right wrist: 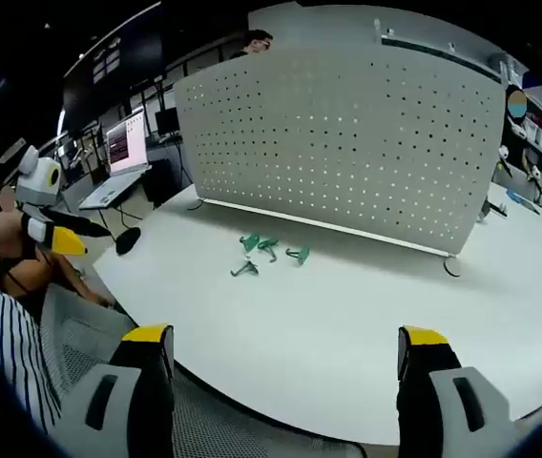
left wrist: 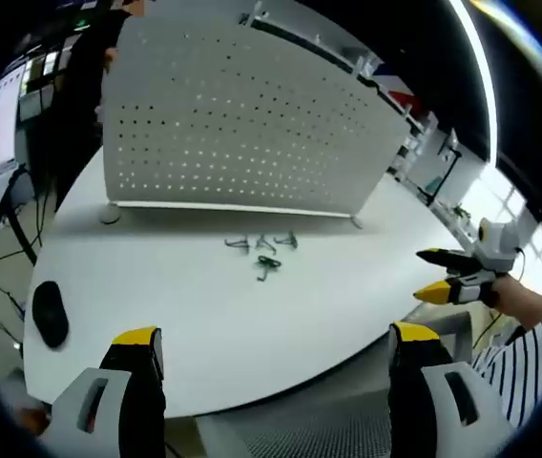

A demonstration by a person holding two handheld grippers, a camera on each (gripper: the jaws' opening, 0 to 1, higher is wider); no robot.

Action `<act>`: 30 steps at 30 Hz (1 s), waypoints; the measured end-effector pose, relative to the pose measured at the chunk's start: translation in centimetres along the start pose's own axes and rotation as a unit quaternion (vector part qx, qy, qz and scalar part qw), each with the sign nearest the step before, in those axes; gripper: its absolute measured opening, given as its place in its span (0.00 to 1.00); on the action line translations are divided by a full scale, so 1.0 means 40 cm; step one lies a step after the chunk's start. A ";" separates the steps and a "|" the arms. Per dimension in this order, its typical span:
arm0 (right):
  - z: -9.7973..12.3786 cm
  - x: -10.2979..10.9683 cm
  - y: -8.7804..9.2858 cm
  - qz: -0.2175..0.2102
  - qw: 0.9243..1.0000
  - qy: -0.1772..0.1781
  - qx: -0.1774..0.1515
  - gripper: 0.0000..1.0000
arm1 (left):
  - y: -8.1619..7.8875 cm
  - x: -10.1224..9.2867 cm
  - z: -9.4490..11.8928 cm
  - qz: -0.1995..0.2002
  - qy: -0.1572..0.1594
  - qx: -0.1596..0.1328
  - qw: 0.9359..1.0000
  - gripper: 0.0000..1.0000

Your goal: Insert the hook assembly into the mounting plate slot until the hook locks in place.

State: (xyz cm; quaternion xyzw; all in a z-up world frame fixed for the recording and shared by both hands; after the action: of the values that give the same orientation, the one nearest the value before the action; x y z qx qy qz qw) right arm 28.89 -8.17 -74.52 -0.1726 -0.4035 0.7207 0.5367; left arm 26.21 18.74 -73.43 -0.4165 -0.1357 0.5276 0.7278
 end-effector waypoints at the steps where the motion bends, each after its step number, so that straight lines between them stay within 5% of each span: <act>1: -0.001 -0.001 -0.002 0.001 1.000 0.000 0.001 0.94 | -0.002 0.002 0.000 0.001 -0.001 -0.001 1.000 1.00; 12: 0.000 -0.011 -0.017 -0.003 1.000 -0.001 -0.005 0.94 | -0.026 0.008 0.000 0.008 -0.010 -0.015 1.000 1.00; 30: 0.012 -0.022 0.018 -0.013 1.000 0.003 0.003 0.94 | 0.011 -0.002 -0.002 0.015 -0.013 -0.003 1.000 1.00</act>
State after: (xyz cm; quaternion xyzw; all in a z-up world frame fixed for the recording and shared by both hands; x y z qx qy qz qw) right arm 28.43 -9.24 -74.95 -0.1678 -0.4023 0.7141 0.5478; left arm 25.95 18.68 -73.78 -0.4142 -0.1404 0.5432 0.7167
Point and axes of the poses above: the point that each gripper's makers call its tool centre point, and the gripper's own axes: z roughly backward along the fingers, x roughly to its left, y roughly out of its underside, the point moved 1 cm from there along z, roughly backward along the fingers, and after that the axes turned 9 degrees about -z, right-handed, at the moved point
